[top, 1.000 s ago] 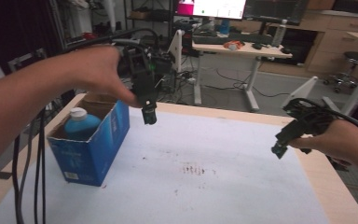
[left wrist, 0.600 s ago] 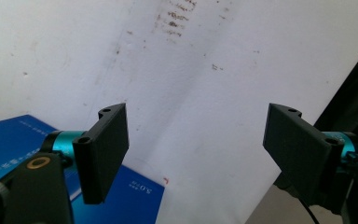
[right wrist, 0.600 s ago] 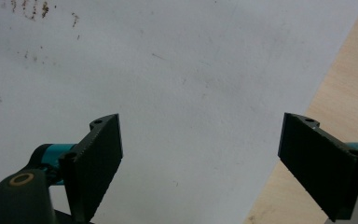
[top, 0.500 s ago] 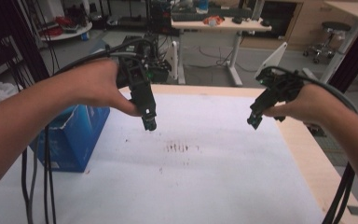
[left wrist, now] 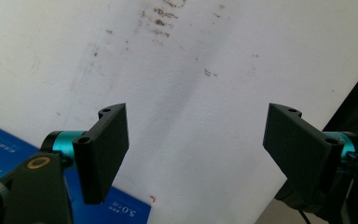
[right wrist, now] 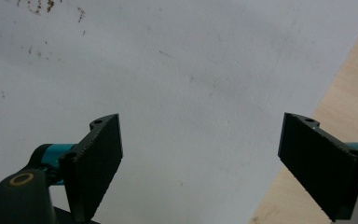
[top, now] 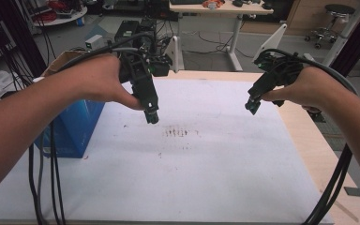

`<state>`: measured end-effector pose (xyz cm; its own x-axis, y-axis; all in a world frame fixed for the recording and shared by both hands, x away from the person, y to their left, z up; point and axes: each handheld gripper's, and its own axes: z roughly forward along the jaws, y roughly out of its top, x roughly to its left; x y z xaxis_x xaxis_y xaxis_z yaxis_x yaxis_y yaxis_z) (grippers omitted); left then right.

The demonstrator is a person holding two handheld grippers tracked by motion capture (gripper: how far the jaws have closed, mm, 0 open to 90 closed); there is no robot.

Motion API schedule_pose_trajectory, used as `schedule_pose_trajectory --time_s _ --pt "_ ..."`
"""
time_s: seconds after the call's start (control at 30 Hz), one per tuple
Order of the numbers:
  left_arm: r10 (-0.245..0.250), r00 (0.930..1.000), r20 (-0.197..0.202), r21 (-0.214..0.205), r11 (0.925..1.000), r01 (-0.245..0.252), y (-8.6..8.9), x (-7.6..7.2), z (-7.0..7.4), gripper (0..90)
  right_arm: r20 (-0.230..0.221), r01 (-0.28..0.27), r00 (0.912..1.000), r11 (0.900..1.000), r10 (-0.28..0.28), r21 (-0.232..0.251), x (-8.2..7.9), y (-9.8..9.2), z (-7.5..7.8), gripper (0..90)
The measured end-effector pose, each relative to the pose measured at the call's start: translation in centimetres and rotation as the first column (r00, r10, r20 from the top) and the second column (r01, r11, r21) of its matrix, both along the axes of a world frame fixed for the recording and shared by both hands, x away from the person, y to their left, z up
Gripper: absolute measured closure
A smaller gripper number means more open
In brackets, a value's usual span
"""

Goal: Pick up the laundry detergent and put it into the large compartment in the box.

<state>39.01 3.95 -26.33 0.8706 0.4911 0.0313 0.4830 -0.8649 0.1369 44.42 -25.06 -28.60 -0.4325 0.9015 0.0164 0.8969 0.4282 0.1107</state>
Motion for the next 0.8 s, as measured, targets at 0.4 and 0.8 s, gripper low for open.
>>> schedule_pose_trajectory --time_s 0.4,0.8 --pt "-0.004 0.9996 -0.027 -0.007 1.0000 0.004 0.0 0.0 -1.2 22.5 -0.002 0.003 1.0000 1.0000 -0.003 0.001 0.0 -0.1 -0.2 12.9" --pt "0.001 0.9995 -0.031 -0.007 1.0000 -0.002 0.3 0.1 -1.5 22.5 -0.003 0.003 1.0000 1.0000 -0.003 0.000 -0.1 -0.2 -0.3 12.9"
